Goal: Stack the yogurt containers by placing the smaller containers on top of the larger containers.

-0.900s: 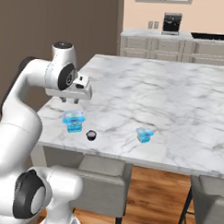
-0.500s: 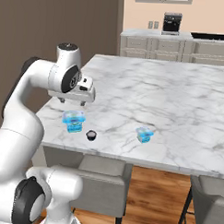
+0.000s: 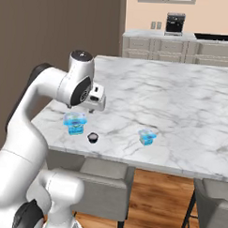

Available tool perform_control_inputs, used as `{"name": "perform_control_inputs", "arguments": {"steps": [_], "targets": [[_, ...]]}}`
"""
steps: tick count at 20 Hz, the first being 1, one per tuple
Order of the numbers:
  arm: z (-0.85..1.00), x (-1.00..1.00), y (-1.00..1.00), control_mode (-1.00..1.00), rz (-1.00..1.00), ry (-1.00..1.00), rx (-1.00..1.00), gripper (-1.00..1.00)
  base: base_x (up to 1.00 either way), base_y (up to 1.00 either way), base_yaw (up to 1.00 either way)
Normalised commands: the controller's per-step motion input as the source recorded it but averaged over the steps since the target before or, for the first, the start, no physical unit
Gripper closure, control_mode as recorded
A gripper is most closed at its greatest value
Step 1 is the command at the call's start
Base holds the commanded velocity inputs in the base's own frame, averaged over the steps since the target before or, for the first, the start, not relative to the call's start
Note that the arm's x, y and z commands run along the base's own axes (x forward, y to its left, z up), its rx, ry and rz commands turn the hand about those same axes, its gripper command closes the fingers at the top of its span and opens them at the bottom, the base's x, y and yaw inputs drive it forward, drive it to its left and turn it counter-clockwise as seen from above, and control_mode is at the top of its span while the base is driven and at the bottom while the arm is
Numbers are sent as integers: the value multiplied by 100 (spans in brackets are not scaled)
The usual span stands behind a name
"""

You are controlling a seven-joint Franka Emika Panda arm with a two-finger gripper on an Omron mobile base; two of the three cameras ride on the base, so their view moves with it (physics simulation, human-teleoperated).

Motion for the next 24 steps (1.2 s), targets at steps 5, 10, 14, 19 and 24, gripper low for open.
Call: {"name": "perform_control_inputs", "arguments": {"steps": [5,10,14,19,24], "targets": [[-5,-9,-32,-100,0,-8,4,-100,0,0,0],[-12,-13,-45,-100,-7,-2,8,-100,0,0,0],[-8,-12,-42,-100,-16,0,13,-100,0,0,0],[-1,-4,-41,-100,-17,0,23,-100,0,0,0],[-11,-14,-35,-100,-14,0,21,-100,0,0,0]]}}
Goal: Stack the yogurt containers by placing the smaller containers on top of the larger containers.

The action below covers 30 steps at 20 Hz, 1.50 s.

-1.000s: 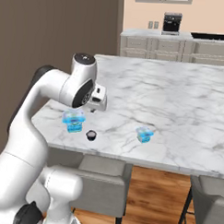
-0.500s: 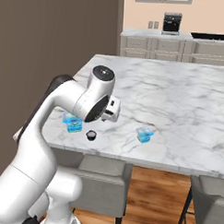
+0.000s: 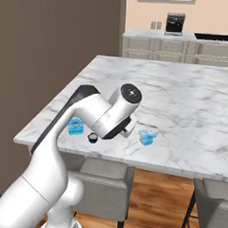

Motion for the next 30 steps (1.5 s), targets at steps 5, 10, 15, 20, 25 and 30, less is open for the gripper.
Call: {"name": "perform_control_inputs", "arguments": {"steps": [5,10,15,20,25,30], "targets": [[-21,-1,-9,-100,-6,-1,6,-100,0,0,0],[-31,0,-21,-100,-6,-1,-1,-100,0,0,0],[-30,0,-37,-100,-3,0,0,-100,0,0,0],[-22,7,-40,-100,-5,0,1,-100,0,0,0],[-23,18,-39,-100,-7,0,3,-100,0,0,0],[-20,27,-32,-100,-9,0,4,-100,0,0,0]]}}
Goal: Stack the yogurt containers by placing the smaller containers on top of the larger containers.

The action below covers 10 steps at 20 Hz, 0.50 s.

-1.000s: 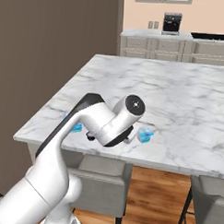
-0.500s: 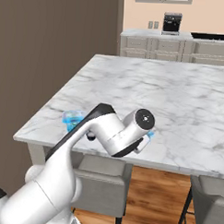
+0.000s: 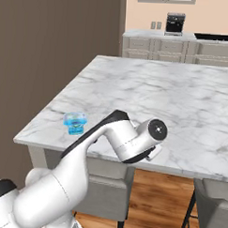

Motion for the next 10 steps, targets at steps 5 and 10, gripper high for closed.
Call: {"name": "perform_control_inputs", "arguments": {"steps": [5,10], "targets": [[-15,25,-23,-100,-10,0,5,-100,0,0,0],[-10,22,-11,-100,-11,1,5,-100,0,0,0]]}}
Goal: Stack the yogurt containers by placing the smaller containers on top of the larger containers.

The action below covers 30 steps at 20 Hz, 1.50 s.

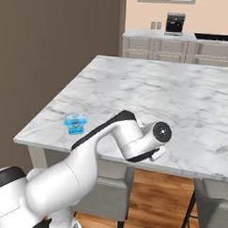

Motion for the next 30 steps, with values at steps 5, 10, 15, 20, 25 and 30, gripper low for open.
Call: {"name": "perform_control_inputs", "arguments": {"steps": [5,10,15,20,25,30], "targets": [[-15,16,-1,-100,-8,0,1,-100,0,0,0],[-22,11,0,-100,-2,0,1,-100,0,0,0],[-8,18,0,-100,0,0,4,-100,0,0,0],[-6,25,0,-100,0,0,2,-100,0,0,0],[-11,21,-2,-100,0,0,0,-100,0,0,0],[-15,21,-11,-100,0,0,0,-100,0,0,0]]}}
